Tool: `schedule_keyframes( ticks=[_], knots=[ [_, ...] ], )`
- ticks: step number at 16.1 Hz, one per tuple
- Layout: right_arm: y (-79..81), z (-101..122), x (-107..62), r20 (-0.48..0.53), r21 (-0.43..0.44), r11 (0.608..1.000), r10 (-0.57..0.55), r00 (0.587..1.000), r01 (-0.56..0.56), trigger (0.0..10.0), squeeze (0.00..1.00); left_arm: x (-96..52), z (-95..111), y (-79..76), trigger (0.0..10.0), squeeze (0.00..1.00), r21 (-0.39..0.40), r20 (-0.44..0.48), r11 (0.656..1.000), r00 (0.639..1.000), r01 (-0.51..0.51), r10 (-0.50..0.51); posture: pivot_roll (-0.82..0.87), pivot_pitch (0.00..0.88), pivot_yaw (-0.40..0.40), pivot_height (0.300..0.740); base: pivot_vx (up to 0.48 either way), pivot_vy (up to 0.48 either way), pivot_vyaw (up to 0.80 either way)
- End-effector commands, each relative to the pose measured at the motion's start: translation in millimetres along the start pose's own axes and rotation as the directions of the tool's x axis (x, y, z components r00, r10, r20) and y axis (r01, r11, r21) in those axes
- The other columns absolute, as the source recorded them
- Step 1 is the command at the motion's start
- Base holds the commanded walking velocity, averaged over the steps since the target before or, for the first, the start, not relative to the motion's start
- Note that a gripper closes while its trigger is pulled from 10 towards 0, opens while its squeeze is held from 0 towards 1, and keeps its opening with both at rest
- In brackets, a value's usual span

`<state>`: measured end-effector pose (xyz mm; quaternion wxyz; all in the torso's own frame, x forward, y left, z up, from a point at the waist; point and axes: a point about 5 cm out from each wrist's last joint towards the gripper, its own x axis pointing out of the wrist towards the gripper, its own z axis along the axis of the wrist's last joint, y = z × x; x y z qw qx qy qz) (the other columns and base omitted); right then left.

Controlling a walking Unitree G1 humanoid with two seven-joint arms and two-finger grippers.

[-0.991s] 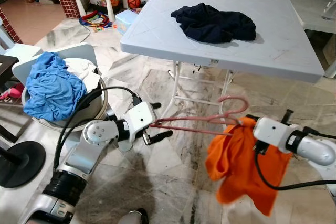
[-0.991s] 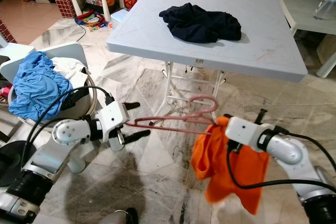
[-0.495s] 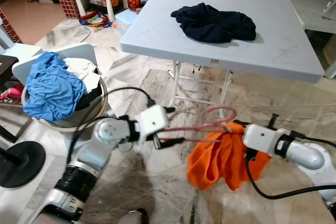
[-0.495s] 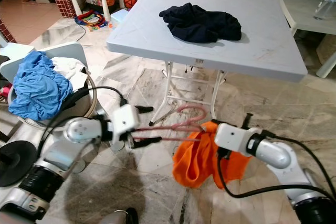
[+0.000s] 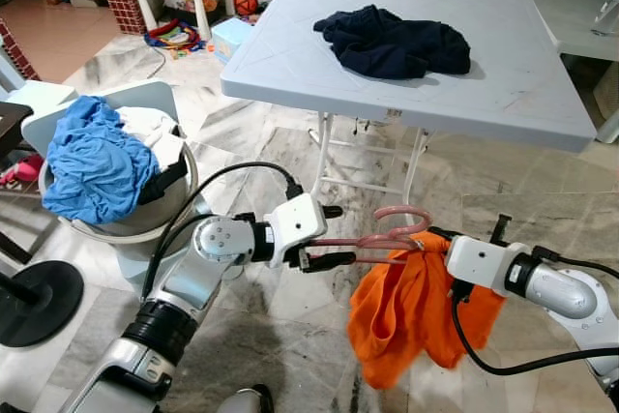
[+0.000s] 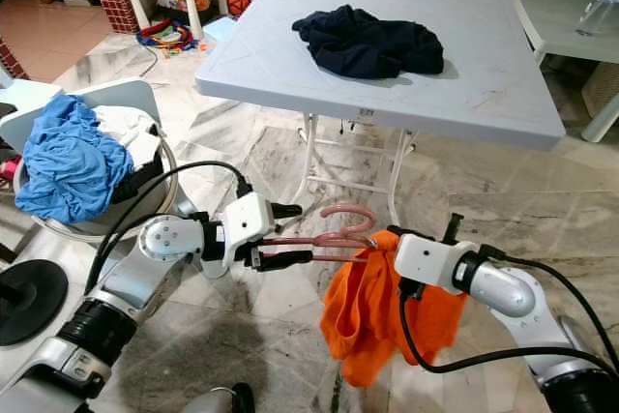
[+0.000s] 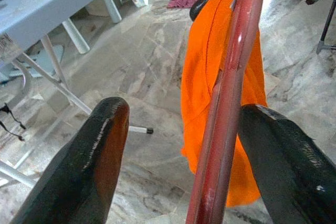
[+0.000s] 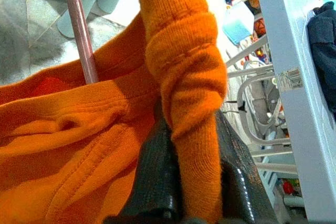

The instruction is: Hang hanger

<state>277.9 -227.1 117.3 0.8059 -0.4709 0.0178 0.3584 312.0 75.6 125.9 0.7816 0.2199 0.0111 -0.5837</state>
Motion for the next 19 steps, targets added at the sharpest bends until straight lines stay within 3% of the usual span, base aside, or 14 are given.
schedule_keyframes(
  ticks=[1,10,19],
  knots=[
    [-1.6,13.6,3.9,0.065,-0.029,1.0,-0.005,0.998,0.007,10.0,0.0,2.7,2.1,0.0,0.0,0.0,0.015,-0.003,0.999,0.999,0.033,-0.033,-0.04,0.094,-0.002,0.74,0.0,0.0,0.0],
    [0.3,13.8,3.5,0.064,-0.058,0.998,0.02,0.998,-0.016,10.0,0.0,-4.1,-11.5,1.2,0.0,0.0,-0.016,-0.137,0.988,0.979,0.151,-0.152,-0.04,0.085,0.003,0.74,0.0,0.0,0.0],
    [2.0,11.5,5.0,0.054,-0.069,0.997,0.038,0.998,-0.035,10.0,0.0,-7.7,-14.7,0.5,0.0,0.0,-0.036,-0.148,0.986,0.975,0.162,-0.165,-0.04,0.083,-0.002,0.74,0.0,0.0,0.0]
  ],
)
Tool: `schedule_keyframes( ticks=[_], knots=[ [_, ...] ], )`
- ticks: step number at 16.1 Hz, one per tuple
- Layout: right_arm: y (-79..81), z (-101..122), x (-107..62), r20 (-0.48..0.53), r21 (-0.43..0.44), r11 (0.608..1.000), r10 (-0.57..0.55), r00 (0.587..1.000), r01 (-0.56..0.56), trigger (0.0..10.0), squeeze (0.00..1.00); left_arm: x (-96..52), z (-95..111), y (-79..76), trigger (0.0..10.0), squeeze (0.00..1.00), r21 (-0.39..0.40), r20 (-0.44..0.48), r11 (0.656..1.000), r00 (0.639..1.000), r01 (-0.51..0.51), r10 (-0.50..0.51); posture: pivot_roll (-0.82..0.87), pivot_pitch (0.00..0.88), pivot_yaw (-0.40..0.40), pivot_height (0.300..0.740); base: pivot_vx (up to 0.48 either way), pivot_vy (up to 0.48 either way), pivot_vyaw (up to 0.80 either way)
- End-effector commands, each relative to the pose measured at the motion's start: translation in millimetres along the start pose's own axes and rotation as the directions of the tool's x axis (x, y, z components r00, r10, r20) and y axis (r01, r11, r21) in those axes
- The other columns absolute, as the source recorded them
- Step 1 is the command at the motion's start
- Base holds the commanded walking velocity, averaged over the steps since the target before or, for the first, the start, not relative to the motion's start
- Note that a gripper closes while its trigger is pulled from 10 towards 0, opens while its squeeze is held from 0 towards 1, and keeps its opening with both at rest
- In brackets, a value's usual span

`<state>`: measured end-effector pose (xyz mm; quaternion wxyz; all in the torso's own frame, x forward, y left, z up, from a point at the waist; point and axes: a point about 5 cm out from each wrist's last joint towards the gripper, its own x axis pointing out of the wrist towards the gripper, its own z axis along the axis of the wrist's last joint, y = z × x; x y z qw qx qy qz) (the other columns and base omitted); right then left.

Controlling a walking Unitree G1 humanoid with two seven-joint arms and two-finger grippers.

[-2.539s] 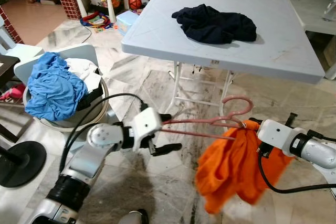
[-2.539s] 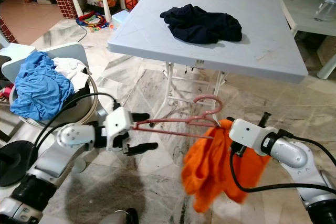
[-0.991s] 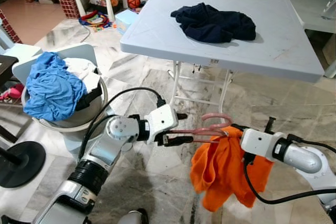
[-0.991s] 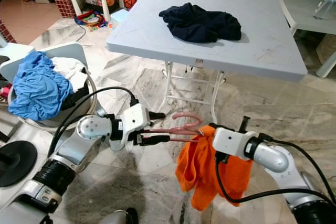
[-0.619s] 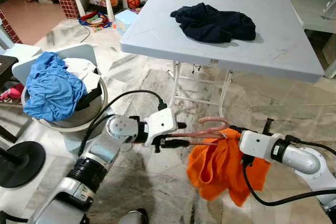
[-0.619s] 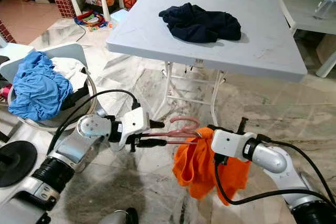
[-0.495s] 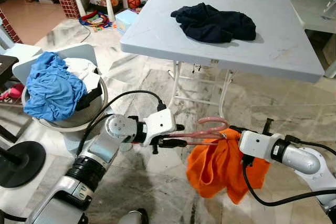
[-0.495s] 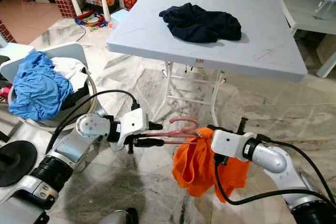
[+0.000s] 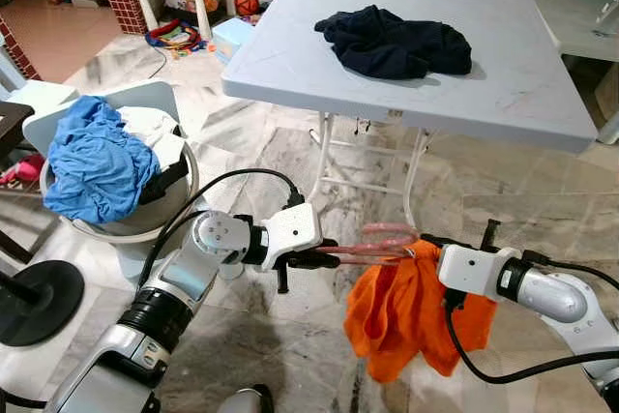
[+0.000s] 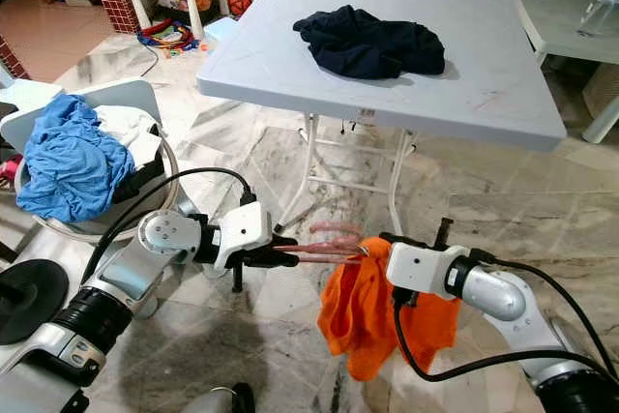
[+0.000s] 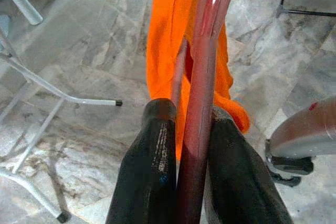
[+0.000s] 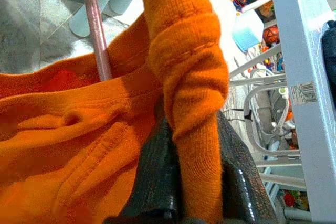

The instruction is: Hang hanger

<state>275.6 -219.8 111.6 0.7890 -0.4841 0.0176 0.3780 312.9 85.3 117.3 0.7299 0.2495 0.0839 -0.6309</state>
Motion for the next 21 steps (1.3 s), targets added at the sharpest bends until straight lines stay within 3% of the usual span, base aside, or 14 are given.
schedule_keyframes(
  ticks=[1,3,4,5,9,13,17,20,21],
  knots=[
    [-6.5,7.5,0.2,0.045,-0.016,1.0,-0.013,0.999,0.014,10.0,0.0,-1.0,-3.6,-0.2,0.0,0.0,-0.013,-0.021,1.0,1.0,0.002,-0.002,-0.04,0.085,-0.002,0.74,0.0,0.0,0.0],
    [-7.1,6.9,-0.6,0.051,0.027,1.0,-0.015,0.999,0.014,10.0,0.0,-0.4,-3.4,-0.9,0.0,0.0,-0.03,-0.005,1.0,1.0,-0.003,0.003,-0.04,0.087,-0.001,0.74,0.0,0.0,0.0],
    [-7.8,6.5,-1.1,0.048,0.026,1.0,-0.017,0.999,0.016,10.0,0.78,0.0,-3.3,-1.3,0.0,0.0,-0.048,0.01,0.999,1.0,-0.01,0.01,-0.04,0.087,-0.001,0.74,0.0,0.0,0.0],
    [-7.9,7.4,-1.0,0.06,0.041,0.999,-0.005,0.998,0.002,10.0,1.0,0.3,-4.0,-2.1,0.0,0.0,-0.06,0.021,0.998,1.0,-0.015,0.016,-0.04,0.088,0.0,0.74,0.0,0.0,0.0],
    [-13.8,7.0,1.6,0.057,0.031,0.999,-0.012,0.998,0.01,10.0,1.0,-4.0,-9.4,-1.0,0.0,0.0,-0.194,0.097,0.976,0.989,-0.096,0.116,-0.04,0.086,-0.008,0.74,0.0,0.0,0.0],
    [-42.9,0.9,6.2,0.016,0.046,0.985,-0.166,0.986,0.166,10.0,1.0,-3.8,-22.9,-9.4,0.0,0.0,-0.338,0.141,0.914,0.948,-0.226,0.286,-0.03,0.085,-0.028,0.74,0.0,0.0,0.0],
    [-43.9,5.1,17.6,0.006,0.085,0.974,-0.213,0.977,0.212,10.0,1.0,-3.8,-24.6,-5.6,0.0,0.0,-0.358,0.139,0.885,0.92,-0.299,0.367,-0.03,0.082,-0.035,0.74,0.0,0.0,0.0],
    [-28.8,0.1,26.5,-0.04,0.207,0.955,-0.209,0.977,0.213,10.0,1.0,-5.0,-16.6,0.7,0.0,0.0,-0.36,0.171,0.872,0.895,-0.333,0.412,-0.03,0.081,-0.034,0.74,0.0,0.0,0.0],
    [-19.9,-2.8,33.7,-0.08,0.385,0.881,-0.264,0.961,0.274,10.0,1.0,-3.9,-10.6,2.8,0.0,0.0,-0.355,0.194,0.865,0.877,-0.355,0.439,-0.02,0.083,-0.033,0.74,0.0,0.0,0.0]
  ],
)
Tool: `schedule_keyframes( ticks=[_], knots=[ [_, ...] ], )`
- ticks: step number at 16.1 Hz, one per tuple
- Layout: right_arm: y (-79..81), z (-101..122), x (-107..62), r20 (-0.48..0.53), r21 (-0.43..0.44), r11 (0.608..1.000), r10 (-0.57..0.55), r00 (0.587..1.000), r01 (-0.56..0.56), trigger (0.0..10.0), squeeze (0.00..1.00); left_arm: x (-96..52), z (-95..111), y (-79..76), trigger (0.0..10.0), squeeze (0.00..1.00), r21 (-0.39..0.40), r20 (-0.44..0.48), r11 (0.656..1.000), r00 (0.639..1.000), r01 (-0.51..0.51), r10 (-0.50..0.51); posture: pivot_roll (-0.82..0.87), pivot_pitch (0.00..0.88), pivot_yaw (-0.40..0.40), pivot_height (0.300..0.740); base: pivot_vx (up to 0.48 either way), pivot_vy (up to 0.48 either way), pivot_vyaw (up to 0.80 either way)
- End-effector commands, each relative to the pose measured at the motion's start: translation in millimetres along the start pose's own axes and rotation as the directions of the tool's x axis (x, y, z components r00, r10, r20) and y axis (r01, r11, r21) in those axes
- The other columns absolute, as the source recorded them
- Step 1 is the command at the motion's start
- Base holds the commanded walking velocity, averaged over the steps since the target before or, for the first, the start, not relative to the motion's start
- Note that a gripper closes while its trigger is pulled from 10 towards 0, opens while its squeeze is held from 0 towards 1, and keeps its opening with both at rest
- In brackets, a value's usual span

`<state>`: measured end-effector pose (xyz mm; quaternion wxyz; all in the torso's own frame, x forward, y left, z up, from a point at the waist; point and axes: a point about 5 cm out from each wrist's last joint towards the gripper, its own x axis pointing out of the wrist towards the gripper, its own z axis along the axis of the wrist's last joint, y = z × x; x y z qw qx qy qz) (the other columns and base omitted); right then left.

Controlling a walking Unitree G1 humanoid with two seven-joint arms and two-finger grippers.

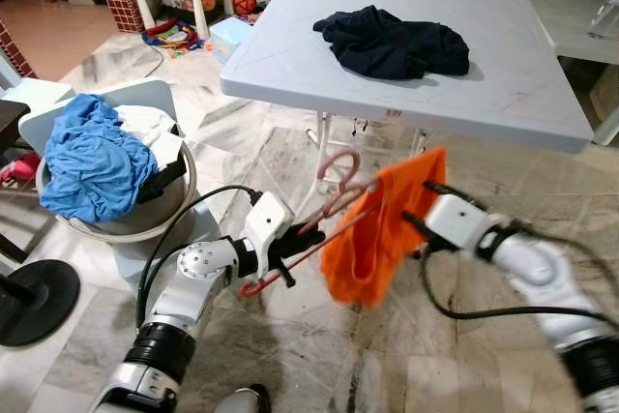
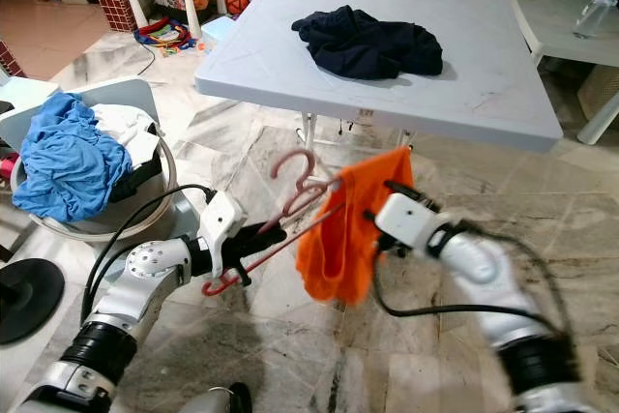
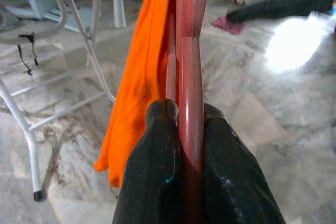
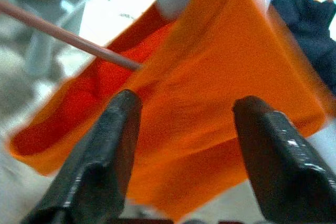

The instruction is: Hang hanger

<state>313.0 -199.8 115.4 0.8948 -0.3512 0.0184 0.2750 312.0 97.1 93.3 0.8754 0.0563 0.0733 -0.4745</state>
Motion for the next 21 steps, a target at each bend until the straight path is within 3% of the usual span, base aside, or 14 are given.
schedule_keyframes(
  ticks=[1,3,4,5,8,9,10,11,12,14,15,18,21],
  knots=[
    [3.1,-10.1,-0.2,-0.048,0.236,0.966,-0.096,0.994,0.105,10.0,1.0,3.4,19.6,1.9,0.0,0.0,0.047,0.092,0.999,0.995,-0.027,0.023,-0.01,0.085,-0.034,0.74,0.0,0.0,0.0],
    [9.0,-11.4,1.9,-0.064,0.41,0.897,-0.152,0.986,0.165,10.0,1.0,3.8,20.8,0.3,0.0,0.0,0.048,0.108,0.998,0.994,-0.041,0.036,-0.01,0.087,-0.033,0.74,0.0,0.0,0.0],
    [12.5,-11.6,1.8,-0.079,0.511,0.833,-0.199,0.977,0.211,10.0,1.0,2.0,22.4,-0.8,0.0,0.0,0.048,0.133,0.996,0.989,-0.071,0.064,0.0,0.088,-0.032,0.74,0.0,0.0,0.0],
    [14.2,-10.0,-0.3,-0.095,0.633,0.724,-0.28,0.955,0.275,10.0,0.0,-2.7,24.4,0.0,0.0,0.0,0.033,0.176,0.99,0.976,-0.137,0.129,0.01,0.089,-0.03,0.74,0.0,0.0,0.0],
    [8.0,-7.0,-5.9,-0.118,0.649,0.672,-0.373,0.92,0.356,10.0,0.0,-8.0,24.6,-1.0,0.0,0.0,0.008,0.193,0.986,0.968,-0.165,0.16,0.01,0.095,-0.028,0.74,0.0,0.0,0.0],
    [6.1,-5.2,-7.9,-0.102,0.669,0.65,-0.401,0.91,0.362,10.0,0.69,-8.7,26.1,-2.2,0.0,0.0,0.001,0.2,0.987,0.967,-0.163,0.16,0.01,0.096,-0.029,0.74,0.0,0.0,0.0],
    [6.7,-2.9,-8.9,-0.077,0.705,0.625,-0.401,0.913,0.334,10.0,1.0,-8.9,27.8,-2.7,0.0,0.0,-0.006,0.206,0.986,0.965,-0.164,0.161,0.02,0.1,-0.028,0.74,0.0,0.0,0.0],
    [10.9,-0.5,-9.0,-0.061,0.648,0.693,-0.366,0.928,0.316,10.0,1.0,-8.7,30.3,-4.3,0.0,0.0,-0.004,0.21,0.989,0.967,-0.148,0.146,0.02,0.102,-0.027,0.74,0.0,0.0,0.0],
    [14.8,0.7,-8.6,-0.059,0.621,0.718,-0.357,0.932,0.314,10.0,1.0,-7.9,33.9,-7.0,0.0,0.0,-0.01,0.22,0.993,0.968,-0.121,0.12,0.02,0.103,-0.024,0.74,0.0,0.0,0.0],
    [18.0,4.6,-8.6,-0.024,0.615,0.737,-0.338,0.941,0.28,10.0,1.0,-6.8,38.4,-13.7,0.0,0.0,-0.018,0.226,0.999,0.973,-0.047,0.049,0.02,0.102,-0.022,0.74,0.0,0.0,0.0],
    [22.8,8.3,-9.5,0.025,0.615,0.764,-0.266,0.964,0.195,10.0,1.0,-7.9,41.7,-19.9,0.0,0.0,-0.024,0.223,0.999,0.974,0.038,-0.032,0.02,0.102,-0.022,0.74,0.0,0.0,0.0],
    [24.0,3.1,-15.2,0.041,0.529,0.84,-0.164,0.986,0.118,10.0,1.0,-14.7,42.9,-21.0,0.0,0.0,-0.007,0.18,0.993,0.977,0.114,-0.111,0.02,0.099,-0.03,0.74,0.0,0.0,0.0],
    [15.5,-8.3,-17.1,-0.013,0.455,0.876,-0.171,0.985,0.158,10.0,1.0,-22.5,44.2,-21.1,0.0,0.0,0.005,0.146,0.986,0.976,0.164,-0.163,0.03,0.093,-0.03,0.74,0.0,0.0,0.0]
  ],
)
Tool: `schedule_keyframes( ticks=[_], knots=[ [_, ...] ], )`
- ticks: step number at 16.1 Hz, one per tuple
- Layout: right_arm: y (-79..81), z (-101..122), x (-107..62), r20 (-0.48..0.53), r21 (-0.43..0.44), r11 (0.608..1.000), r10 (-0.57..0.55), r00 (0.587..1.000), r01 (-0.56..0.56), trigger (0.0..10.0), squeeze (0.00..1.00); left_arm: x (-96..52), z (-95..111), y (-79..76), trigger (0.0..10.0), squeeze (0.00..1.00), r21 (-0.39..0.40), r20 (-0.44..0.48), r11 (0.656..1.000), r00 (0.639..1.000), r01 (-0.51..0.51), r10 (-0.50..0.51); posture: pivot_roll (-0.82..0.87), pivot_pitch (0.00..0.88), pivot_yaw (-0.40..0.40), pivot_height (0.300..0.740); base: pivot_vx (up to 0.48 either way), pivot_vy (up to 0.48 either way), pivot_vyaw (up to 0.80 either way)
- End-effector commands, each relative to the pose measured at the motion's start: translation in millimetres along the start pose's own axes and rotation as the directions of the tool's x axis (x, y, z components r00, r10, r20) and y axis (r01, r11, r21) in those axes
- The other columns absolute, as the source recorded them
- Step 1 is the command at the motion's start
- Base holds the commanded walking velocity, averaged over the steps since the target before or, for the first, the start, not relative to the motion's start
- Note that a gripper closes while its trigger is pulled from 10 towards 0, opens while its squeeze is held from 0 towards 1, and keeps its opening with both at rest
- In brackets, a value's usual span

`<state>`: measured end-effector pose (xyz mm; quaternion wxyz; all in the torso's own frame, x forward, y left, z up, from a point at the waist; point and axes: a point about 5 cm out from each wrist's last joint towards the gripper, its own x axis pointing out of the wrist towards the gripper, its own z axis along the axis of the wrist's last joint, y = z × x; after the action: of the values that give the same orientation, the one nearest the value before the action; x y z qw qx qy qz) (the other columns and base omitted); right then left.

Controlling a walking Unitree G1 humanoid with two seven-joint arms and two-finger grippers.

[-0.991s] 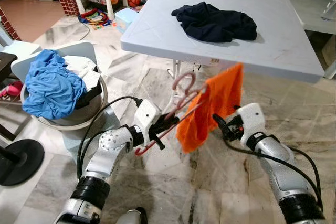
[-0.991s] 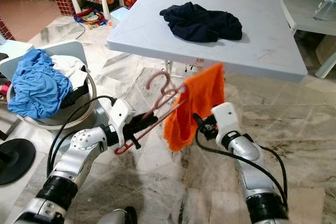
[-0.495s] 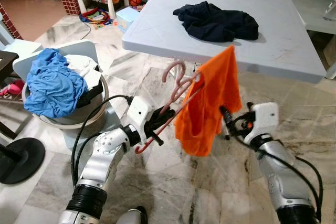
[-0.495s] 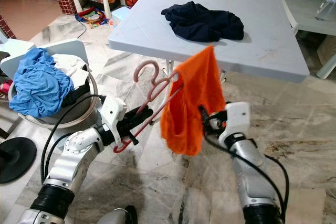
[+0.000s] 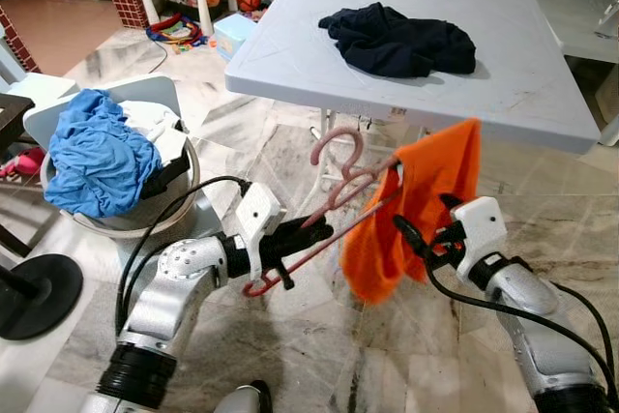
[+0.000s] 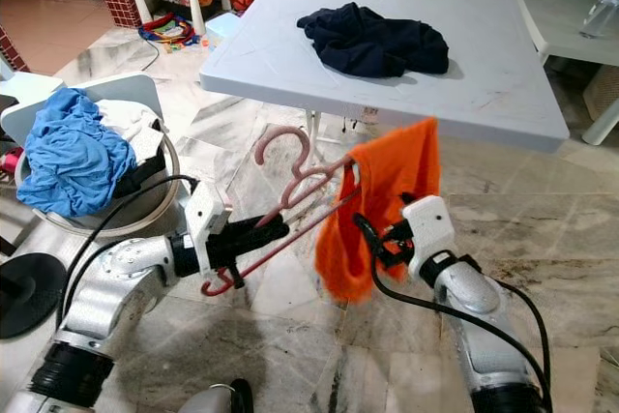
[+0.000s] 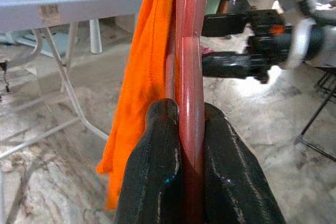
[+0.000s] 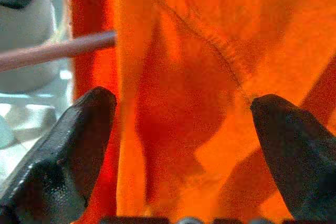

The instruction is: Hang hanger

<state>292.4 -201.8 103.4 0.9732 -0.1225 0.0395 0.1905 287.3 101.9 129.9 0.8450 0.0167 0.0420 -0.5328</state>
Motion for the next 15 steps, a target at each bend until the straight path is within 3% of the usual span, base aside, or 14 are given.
schedule_keyframes(
  ticks=[1,2,4,5,6,7,9,15],
  knots=[
    [-6.1,-1.7,1.0,-0.017,-0.028,0.999,-0.036,0.999,0.035,10.0,1.0,1.2,12.7,-4.9,0.0,0.0,0.024,0.049,0.999,0.998,0.042,-0.043,0.03,0.092,-0.03,0.74,0.0,0.0,0.0],
    [-9.5,-5.0,3.6,-0.047,-0.05,0.996,-0.083,0.995,0.08,10.0,0.92,-0.3,17.6,-5.1,0.0,0.0,0.027,0.051,0.999,0.998,0.047,-0.048,0.04,0.088,-0.028,0.74,0.0,0.0,0.0],
    [-4.5,-9.7,7.7,-0.069,-0.054,0.995,-0.089,0.994,0.086,10.0,0.2,-0.9,23.7,-6.2,0.0,0.0,0.03,0.054,0.998,0.996,0.063,-0.065,0.04,0.089,-0.024,0.74,0.0,0.0,0.0],
    [-1.4,-12.3,10.0,-0.078,-0.059,0.994,-0.092,0.993,0.087,10.0,0.0,-0.6,25.6,-7.2,0.0,0.0,0.029,0.055,0.997,0.996,0.073,-0.075,0.04,0.088,-0.024,0.74,0.0,0.0,0.0],
    [2.3,-12.7,13.2,-0.066,-0.034,0.996,-0.089,0.994,0.087,8.7,0.0,0.8,29.0,-7.9,0.0,0.0,0.049,0.06,0.996,0.995,0.073,-0.075,0.05,0.089,-0.023,0.74,0.0,0.0,0.0],
    [2.9,-12.4,13.5,-0.061,-0.033,0.996,-0.086,0.994,0.084,0.0,0.0,1.5,30.7,-8.7,0.0,0.0,0.047,0.065,0.996,0.995,0.076,-0.079,0.05,0.09,-0.019,0.74,0.0,0.0,0.0],
    [1.6,-13.7,14.1,-0.065,-0.027,0.995,-0.095,0.993,0.093,0.0,0.0,1.8,32.6,-9.7,0.0,0.0,0.043,0.069,0.996,0.994,0.08,-0.083,0.05,0.09,-0.01,0.74,0.0,0.0,0.0],
    [-24.1,-17.5,15.4,-0.084,-0.027,0.954,-0.299,0.95,0.298,0.0,0.0,3.7,37.3,-10.2,0.0,0.0,0.039,0.079,0.996,0.993,0.085,-0.088,0.05,0.092,-0.007,0.74,0.0,0.0,0.0]
  ],
)
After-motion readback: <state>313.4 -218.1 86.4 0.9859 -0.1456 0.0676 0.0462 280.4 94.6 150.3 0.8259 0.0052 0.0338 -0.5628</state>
